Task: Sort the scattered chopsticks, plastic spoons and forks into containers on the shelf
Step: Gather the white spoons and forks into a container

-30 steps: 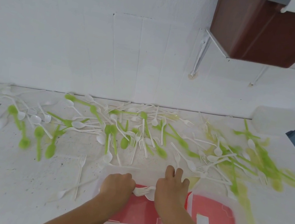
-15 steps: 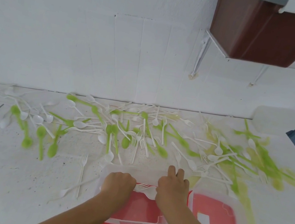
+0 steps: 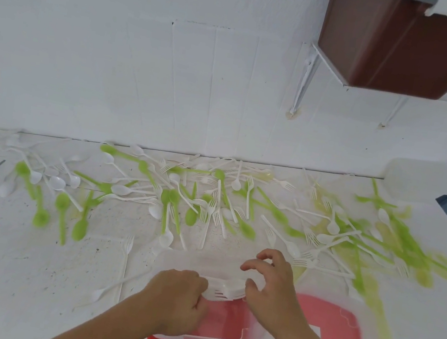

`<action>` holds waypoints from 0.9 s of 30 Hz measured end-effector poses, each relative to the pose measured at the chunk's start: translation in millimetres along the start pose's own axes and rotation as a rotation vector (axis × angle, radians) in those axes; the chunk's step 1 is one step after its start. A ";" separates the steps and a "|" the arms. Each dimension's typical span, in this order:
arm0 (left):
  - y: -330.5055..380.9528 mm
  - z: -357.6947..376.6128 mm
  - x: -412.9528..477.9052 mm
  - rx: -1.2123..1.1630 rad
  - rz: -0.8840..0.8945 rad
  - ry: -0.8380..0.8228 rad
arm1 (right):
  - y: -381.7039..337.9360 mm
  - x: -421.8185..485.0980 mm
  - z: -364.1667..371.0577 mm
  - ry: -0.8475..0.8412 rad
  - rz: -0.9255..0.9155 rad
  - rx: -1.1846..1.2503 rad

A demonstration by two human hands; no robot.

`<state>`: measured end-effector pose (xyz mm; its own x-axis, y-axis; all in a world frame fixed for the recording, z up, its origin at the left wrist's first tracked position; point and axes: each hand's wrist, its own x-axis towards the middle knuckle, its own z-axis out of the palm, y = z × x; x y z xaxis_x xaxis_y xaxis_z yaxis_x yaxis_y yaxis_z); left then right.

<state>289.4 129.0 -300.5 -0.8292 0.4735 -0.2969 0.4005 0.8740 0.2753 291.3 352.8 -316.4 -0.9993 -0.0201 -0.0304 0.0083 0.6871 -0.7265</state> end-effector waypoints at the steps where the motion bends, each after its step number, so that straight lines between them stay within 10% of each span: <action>1: -1.3 4.5 4.1 -0.039 0.021 -0.051 | 0.0 0.3 -0.1 0.017 0.031 0.060; 19: 11.6 29.0 45.3 0.435 0.137 -0.131 | 11.4 21.6 -4.4 0.081 0.143 0.193; 27: 13.1 -24.8 37.4 -0.003 0.017 0.162 | 63.8 51.4 -59.2 0.300 0.161 0.152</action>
<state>254.0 155.4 -285.3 -0.8744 0.4642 -0.1411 0.4141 0.8656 0.2816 238.4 438.7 -323.6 -0.9505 0.3090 0.0338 0.1488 0.5477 -0.8233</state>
